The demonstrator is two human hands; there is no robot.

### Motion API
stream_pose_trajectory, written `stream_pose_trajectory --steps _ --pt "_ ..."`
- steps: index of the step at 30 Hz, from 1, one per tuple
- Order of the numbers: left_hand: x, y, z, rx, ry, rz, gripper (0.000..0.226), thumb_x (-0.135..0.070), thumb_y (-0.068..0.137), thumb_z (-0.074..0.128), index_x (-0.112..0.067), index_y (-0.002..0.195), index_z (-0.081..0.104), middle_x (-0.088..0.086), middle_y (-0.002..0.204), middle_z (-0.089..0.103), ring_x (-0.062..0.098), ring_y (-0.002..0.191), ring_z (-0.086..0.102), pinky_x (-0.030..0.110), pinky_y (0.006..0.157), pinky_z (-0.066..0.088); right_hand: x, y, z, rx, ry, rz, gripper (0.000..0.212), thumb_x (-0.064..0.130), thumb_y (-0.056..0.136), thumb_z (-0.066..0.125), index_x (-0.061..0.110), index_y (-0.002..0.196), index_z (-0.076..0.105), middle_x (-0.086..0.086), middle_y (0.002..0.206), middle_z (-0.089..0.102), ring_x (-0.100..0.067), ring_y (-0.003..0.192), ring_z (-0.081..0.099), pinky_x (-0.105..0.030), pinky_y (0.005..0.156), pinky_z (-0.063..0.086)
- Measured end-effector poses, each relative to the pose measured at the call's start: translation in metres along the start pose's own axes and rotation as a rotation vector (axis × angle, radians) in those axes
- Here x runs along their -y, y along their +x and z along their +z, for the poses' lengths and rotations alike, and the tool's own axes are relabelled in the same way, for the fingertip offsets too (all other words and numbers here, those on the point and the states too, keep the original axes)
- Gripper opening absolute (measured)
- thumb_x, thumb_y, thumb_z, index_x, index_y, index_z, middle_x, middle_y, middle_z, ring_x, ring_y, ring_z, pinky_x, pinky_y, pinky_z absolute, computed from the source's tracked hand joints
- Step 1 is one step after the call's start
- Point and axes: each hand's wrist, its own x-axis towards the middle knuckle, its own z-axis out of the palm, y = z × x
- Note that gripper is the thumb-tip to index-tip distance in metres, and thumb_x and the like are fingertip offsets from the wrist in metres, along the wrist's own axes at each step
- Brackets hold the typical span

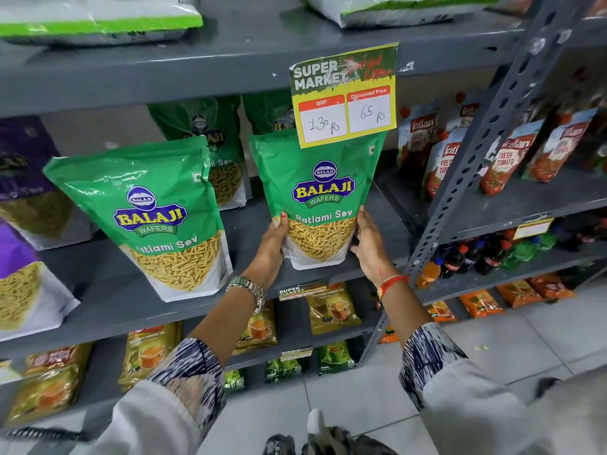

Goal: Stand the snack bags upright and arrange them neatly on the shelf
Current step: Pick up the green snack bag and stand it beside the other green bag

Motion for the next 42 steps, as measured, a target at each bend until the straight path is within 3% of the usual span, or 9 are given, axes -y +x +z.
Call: stream_pose_trajectory --steps 9,15,21,28,31,33,36,40,42 --pt "0.005 0.002 -0.002 0.048 -0.009 0.024 0.026 -0.036 0.095 0.034 -0.024 0.113 0.049 -0.009 0.104 0.064 -0.001 0.079 0.068 0.017 0.07 0.055 -0.007 0.004 -0.005 -0.023 -0.007 -0.022 0.045 0.042 0.098 0.029 0.023 0.137 0.039 -0.004 0.141 0.049 -0.016 0.12 0.046 -0.053 0.113 0.029" --pt "0.011 0.006 -0.005 -0.073 0.005 0.03 0.032 -0.032 0.094 0.042 -0.02 0.124 0.044 -0.006 0.115 0.06 0.011 0.102 0.059 0.04 0.107 0.04 -0.021 0.004 -0.007 -0.11 -0.009 -0.05 0.06 0.058 0.087 0.035 0.025 0.138 0.038 -0.002 0.146 0.043 -0.018 0.13 0.042 -0.05 0.113 0.03" --pt "0.044 -0.058 -0.02 -0.295 0.1 0.207 0.035 -0.023 0.094 0.044 -0.013 0.127 0.046 0.002 0.122 0.053 0.015 0.112 0.052 0.027 0.096 0.044 -0.044 -0.039 0.003 -0.448 0.047 -0.221 0.025 0.024 0.094 0.042 0.017 0.117 0.051 -0.01 0.13 0.051 -0.022 0.117 0.051 -0.043 0.102 0.045" --pt "0.058 -0.099 -0.095 -0.818 0.113 0.507 0.015 -0.025 0.09 0.043 -0.018 0.093 0.056 -0.001 0.081 0.052 0.003 0.07 0.046 0.02 0.064 0.038 -0.09 -0.079 0.061 0.031 -0.148 -0.239 0.01 0.031 0.082 0.053 0.038 0.089 0.056 0.024 0.093 0.064 -0.009 0.089 0.059 -0.048 0.085 0.052" --pt "0.036 -0.096 -0.132 -0.963 0.088 0.564 0.018 -0.03 0.089 0.043 -0.017 0.099 0.049 0.002 0.093 0.049 0.011 0.082 0.047 0.031 0.076 0.042 -0.086 -0.072 0.096 0.265 -0.154 -0.133 0.025 0.042 0.078 0.057 0.034 0.102 0.055 0.002 0.115 0.062 -0.012 0.101 0.058 -0.04 0.093 0.05" --pt "0.018 -0.087 -0.155 -0.961 0.031 0.526 0.026 -0.031 0.091 0.042 -0.015 0.112 0.045 0.007 0.116 0.05 0.019 0.106 0.05 0.039 0.096 0.041 -0.083 -0.065 0.12 0.366 -0.175 -0.047 0.041 0.038 0.085 0.057 0.026 0.123 0.046 -0.01 0.135 0.049 -0.013 0.113 0.052 -0.034 0.099 0.044" --pt "-0.006 -0.072 -0.182 -0.853 0.05 0.433 0.048 -0.032 0.096 0.037 -0.012 0.138 0.027 0.01 0.149 0.03 0.019 0.133 0.034 0.028 0.11 0.028 -0.079 -0.054 0.152 0.441 -0.193 0.032 0.061 0.036 0.09 0.053 0.022 0.142 0.025 -0.008 0.151 0.03 -0.019 0.135 0.035 -0.041 0.113 0.031" --pt "-0.013 -0.052 -0.202 -0.583 0.006 0.267 0.07 -0.06 0.082 0.036 -0.02 0.139 0.03 0.005 0.143 0.045 0.018 0.124 0.049 0.042 0.109 0.038 -0.074 -0.047 0.179 0.412 -0.174 0.038 0.071 0.039 0.086 0.056 0.017 0.145 0.022 -0.01 0.151 0.035 -0.021 0.137 0.035 -0.039 0.115 0.029" --pt "-0.01 -0.05 -0.199 -0.46 0.008 0.24 0.058 -0.056 0.088 0.033 -0.022 0.135 0.034 -0.001 0.132 0.054 0.013 0.115 0.056 0.032 0.097 0.049 -0.075 -0.051 0.186 0.389 -0.137 0.003 0.06 0.031 0.09 0.053 0.014 0.142 0.028 -0.01 0.145 0.043 -0.019 0.131 0.043 -0.03 0.106 0.034"
